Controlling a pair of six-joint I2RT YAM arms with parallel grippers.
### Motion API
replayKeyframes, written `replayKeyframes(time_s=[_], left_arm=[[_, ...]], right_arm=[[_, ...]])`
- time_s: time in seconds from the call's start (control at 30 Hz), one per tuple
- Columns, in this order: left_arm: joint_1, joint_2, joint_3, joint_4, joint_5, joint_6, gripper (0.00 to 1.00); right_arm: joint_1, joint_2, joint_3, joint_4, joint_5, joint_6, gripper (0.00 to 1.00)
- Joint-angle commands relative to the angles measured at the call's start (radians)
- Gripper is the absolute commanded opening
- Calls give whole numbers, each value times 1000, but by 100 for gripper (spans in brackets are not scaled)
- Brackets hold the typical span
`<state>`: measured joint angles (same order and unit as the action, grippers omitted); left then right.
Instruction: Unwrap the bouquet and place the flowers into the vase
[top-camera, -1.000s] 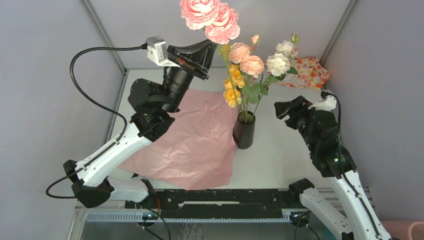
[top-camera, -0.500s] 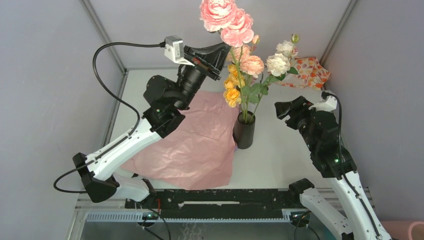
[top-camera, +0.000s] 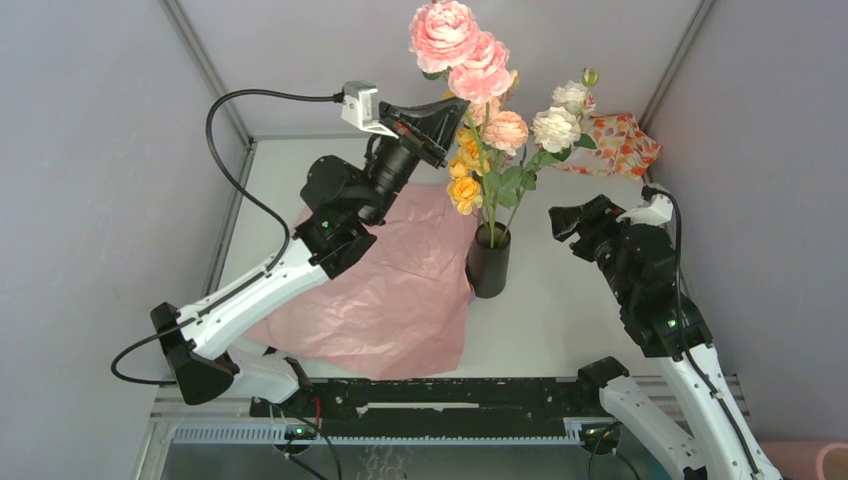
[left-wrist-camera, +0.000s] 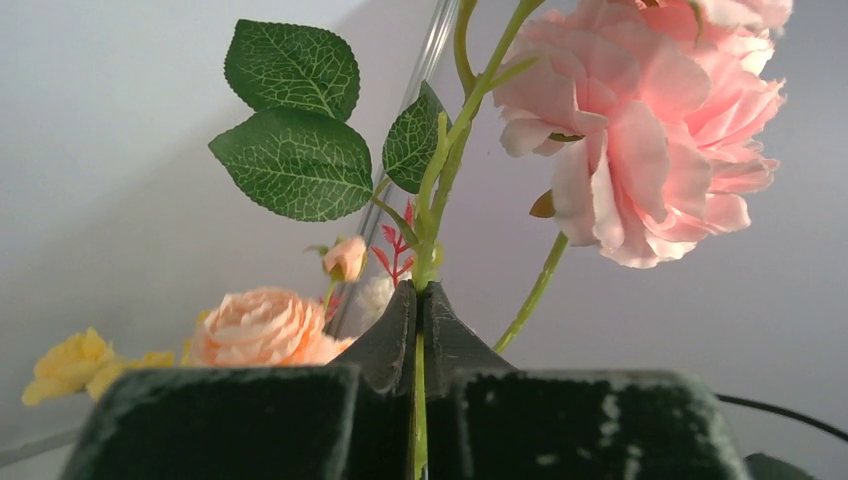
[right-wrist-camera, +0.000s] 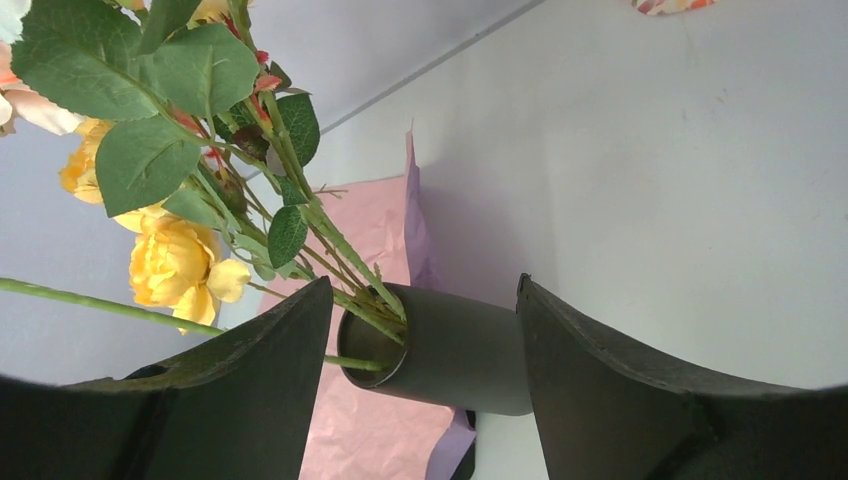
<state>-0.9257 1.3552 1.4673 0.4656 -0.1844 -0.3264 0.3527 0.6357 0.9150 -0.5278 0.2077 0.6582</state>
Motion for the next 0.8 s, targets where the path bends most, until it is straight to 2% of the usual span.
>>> replayKeyframes(time_s=[0.0,0.77], left_arm=[[-5,-25,-50,35,-23,-36,0],[-14,-34,-238,-1,-64,-83,1]], right_arm=[[-8,0,1,44,-9,-4,76],[-8,-38,0,9,15,-2,76]])
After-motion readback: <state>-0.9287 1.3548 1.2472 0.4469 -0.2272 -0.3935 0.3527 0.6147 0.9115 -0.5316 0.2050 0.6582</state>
